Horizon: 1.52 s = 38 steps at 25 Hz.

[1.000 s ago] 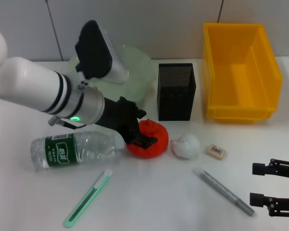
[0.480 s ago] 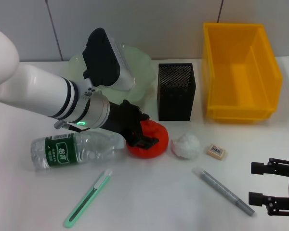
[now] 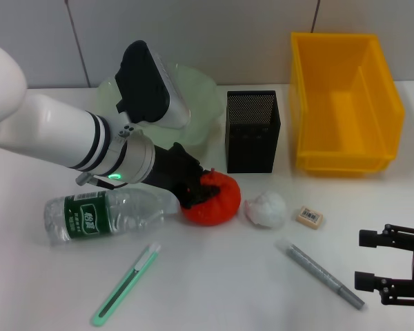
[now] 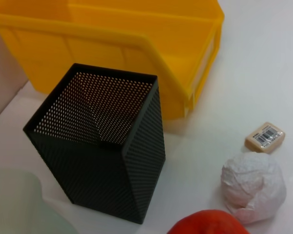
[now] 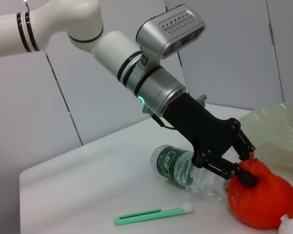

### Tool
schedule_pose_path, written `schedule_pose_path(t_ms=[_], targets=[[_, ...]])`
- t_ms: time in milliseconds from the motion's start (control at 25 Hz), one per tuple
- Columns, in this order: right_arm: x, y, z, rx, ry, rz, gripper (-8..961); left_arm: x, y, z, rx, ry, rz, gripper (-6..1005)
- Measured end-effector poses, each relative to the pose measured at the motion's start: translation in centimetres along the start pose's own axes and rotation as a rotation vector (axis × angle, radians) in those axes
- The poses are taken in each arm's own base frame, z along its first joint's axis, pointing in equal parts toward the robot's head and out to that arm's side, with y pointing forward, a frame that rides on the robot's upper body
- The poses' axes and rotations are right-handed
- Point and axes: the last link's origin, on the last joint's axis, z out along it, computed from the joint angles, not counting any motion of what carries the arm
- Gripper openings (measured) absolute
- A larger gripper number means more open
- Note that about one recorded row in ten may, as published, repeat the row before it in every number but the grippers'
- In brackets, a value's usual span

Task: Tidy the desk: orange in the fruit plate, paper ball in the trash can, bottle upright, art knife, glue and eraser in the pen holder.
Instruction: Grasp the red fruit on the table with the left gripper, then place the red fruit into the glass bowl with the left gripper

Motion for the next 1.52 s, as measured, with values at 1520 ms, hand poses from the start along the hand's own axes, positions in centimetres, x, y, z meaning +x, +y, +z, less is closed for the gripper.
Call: schedule_pose_path(t_ms=[1520], targets=[[-1.4,-0.3,1.1,-0.036,-0.029,-0.006,776,1.6,-9.0,-5.9,0.405,0.285,-0.391,162]])
